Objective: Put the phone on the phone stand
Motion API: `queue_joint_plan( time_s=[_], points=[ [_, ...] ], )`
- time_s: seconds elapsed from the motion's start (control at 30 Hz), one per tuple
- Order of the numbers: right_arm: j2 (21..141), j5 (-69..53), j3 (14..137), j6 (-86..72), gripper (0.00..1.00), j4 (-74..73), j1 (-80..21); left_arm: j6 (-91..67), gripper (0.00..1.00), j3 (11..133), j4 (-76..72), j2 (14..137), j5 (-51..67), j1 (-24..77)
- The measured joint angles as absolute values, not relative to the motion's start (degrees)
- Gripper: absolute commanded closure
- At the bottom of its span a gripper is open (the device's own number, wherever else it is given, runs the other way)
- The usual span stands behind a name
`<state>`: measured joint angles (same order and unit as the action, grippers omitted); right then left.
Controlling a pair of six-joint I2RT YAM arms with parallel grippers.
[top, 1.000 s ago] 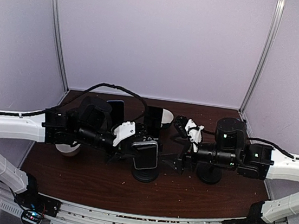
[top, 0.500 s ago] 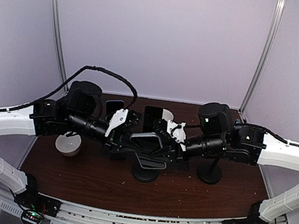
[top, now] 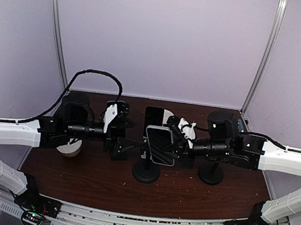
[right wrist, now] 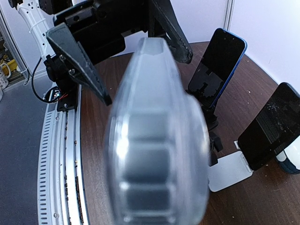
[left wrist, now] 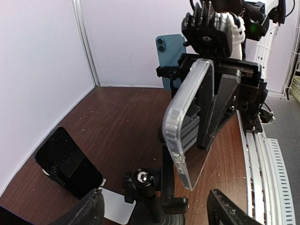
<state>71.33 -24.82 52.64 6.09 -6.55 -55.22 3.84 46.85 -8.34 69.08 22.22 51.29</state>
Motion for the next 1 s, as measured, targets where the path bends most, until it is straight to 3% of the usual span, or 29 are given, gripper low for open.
queue_joint_plan(
  time_s=[0.53,1.0],
  points=[
    [75.5,-25.7,50.5,6.5,1.0,2.5,-55.1,-6.9,0.35,38.1,-36.7,82.2,30.5,50.9],
    [76.6,-26.7,50.7,6.1,1.0,4.2,-53.1,-13.6,1.0,40.1,-50.7,91.4,36.1,48.4]
  ],
)
